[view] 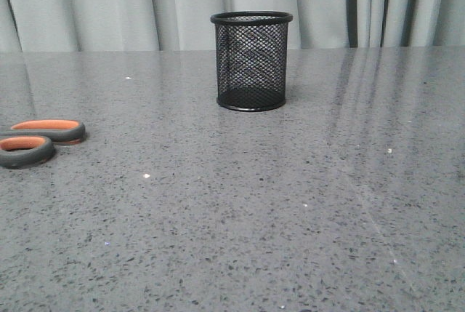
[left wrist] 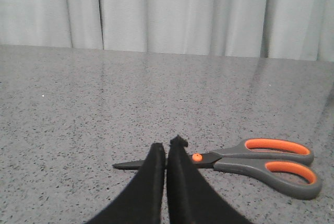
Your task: Put scissors into bucket
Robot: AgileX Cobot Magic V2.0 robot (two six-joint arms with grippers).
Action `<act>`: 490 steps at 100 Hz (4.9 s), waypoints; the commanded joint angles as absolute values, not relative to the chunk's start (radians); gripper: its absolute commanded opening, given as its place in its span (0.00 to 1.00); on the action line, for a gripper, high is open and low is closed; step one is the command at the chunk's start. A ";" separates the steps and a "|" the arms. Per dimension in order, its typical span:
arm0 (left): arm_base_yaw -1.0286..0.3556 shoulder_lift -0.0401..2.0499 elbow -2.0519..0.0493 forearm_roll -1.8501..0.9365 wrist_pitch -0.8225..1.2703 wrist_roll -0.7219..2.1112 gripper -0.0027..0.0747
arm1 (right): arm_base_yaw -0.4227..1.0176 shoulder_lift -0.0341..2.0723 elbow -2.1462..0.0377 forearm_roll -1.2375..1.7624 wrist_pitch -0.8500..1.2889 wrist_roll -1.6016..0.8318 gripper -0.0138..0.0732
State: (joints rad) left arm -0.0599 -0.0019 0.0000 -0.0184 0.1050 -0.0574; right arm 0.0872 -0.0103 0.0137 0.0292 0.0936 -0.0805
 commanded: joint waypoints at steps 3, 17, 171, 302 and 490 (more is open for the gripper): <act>-0.059 -0.028 0.041 -0.024 0.032 -0.063 0.01 | 0.082 -0.032 0.019 0.023 0.021 -0.084 0.10; -0.059 -0.028 0.041 -0.024 0.032 -0.063 0.01 | 0.082 -0.032 0.019 0.023 0.021 -0.084 0.10; -0.059 -0.028 0.041 -0.024 0.032 -0.063 0.01 | 0.082 -0.032 0.019 0.023 0.021 -0.084 0.10; -0.059 0.111 -0.298 -0.360 0.275 0.015 0.01 | 0.082 0.187 -0.263 0.419 0.189 -0.084 0.11; -0.059 1.034 -1.073 -0.415 1.121 0.735 0.51 | 0.082 0.715 -0.820 0.296 0.660 -0.154 0.63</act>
State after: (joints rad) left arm -0.0599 0.9693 -1.0044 -0.3880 1.1066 0.6683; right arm 0.0872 0.7116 -0.7845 0.2883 0.7069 -0.1351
